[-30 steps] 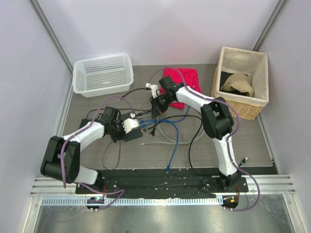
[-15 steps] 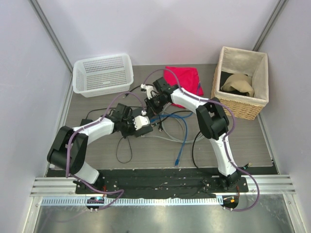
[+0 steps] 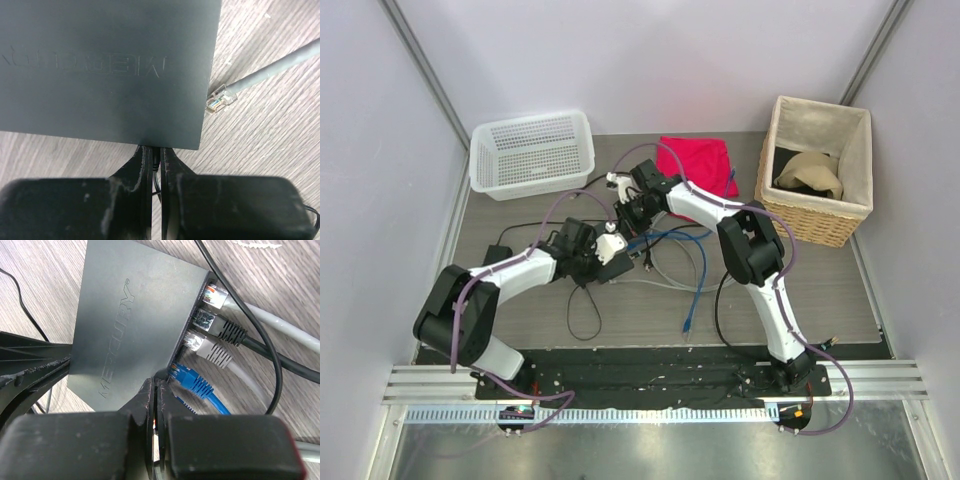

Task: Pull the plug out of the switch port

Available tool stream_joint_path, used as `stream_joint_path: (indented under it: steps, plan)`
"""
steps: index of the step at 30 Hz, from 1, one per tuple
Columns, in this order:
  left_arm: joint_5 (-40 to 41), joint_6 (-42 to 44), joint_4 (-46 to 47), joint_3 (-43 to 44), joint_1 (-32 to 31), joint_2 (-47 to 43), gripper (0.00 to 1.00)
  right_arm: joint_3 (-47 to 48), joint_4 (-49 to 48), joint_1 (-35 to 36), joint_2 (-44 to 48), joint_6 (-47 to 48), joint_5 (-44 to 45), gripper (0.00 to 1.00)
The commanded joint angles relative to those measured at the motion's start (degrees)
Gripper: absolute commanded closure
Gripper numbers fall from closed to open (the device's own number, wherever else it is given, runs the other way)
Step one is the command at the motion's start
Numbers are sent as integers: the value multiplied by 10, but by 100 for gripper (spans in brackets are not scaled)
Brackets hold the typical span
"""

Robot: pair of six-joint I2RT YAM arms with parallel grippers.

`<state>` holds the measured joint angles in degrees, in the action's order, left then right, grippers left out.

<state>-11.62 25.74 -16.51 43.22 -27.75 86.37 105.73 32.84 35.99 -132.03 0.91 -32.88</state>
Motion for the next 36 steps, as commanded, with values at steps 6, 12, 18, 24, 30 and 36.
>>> stream_joint_path:
  steps: [6,12,18,24,30,36]
  plan:
    - [-27,-89,63,-38,-6,-23,100,12,-33,37,-6,9,-122,99]
    - [-29,-81,73,-28,-6,-11,100,27,-14,38,-19,33,-191,99]
    - [-31,-79,75,-16,-6,-5,100,32,-5,31,-21,48,-261,99]
    - [-31,-70,66,-9,-6,1,100,64,20,28,-27,47,-250,99]
    - [-26,-68,66,-1,-6,4,100,104,86,27,-94,20,-169,99]
    - [-11,-49,58,-5,-6,1,100,76,79,22,-117,-35,-5,99]
